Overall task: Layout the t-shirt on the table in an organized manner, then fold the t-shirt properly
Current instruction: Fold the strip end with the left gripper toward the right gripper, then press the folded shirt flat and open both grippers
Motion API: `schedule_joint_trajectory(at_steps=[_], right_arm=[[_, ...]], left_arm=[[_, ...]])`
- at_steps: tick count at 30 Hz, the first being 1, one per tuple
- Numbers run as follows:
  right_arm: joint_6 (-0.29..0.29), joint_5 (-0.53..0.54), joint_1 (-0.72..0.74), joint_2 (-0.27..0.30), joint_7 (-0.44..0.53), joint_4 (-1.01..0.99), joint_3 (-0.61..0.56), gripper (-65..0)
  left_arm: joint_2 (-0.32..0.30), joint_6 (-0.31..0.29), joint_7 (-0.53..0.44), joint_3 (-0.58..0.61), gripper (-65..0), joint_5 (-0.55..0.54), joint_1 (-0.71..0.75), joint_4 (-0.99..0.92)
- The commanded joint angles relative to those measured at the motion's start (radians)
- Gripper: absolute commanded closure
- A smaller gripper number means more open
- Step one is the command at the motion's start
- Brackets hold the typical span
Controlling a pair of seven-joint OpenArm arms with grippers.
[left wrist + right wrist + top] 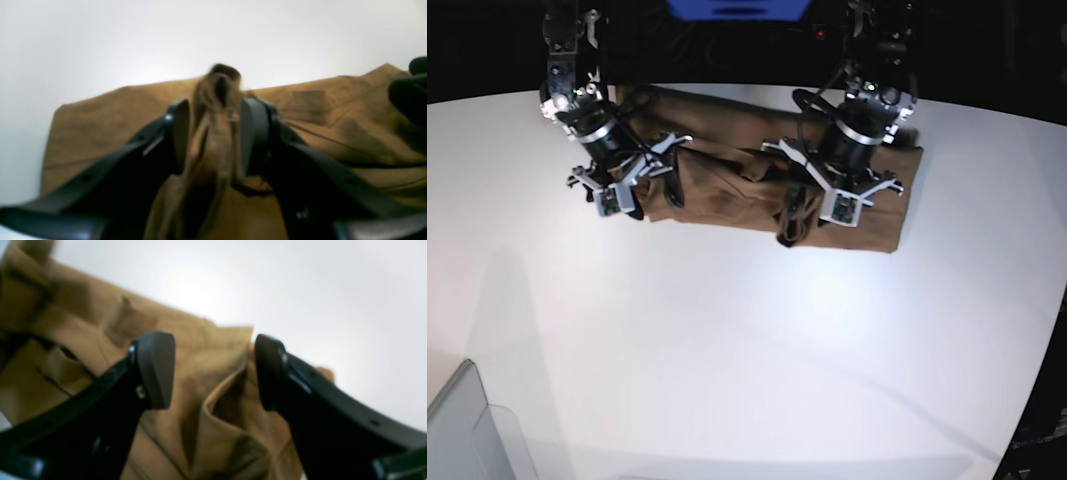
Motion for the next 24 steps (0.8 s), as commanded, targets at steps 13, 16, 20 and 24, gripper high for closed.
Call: schedule_joint_trajectory(at_steps=[13, 16, 20, 24], right_arm=[[0.002, 0.015, -0.034, -0.003, 0.029, 0.086, 0.001, -38.4], [0.000, 0.015, -0.048, -0.005, 0.029, 0.119, 0.002, -38.7], [0.000, 0.013, -0.076, -0.052, 0.029, 0.170, 0.059, -39.2], [0.000, 0.007, -0.088, -0.144, 0.026, 0.176, 0.187, -43.3]], left_arm=[[-0.116, 0.003, -0.030, -0.029, -24.4, -0.142, 0.035, 0.060], [-0.125, -0.004, -0.033, -0.101, -24.4, -0.142, 0.027, -0.015], [-0.129, -0.006, -0.033, -0.172, -24.7, -0.164, 0.018, -0.043], [-0.130, -0.006, -0.030, -0.207, -24.7, -0.231, 0.017, -0.076]])
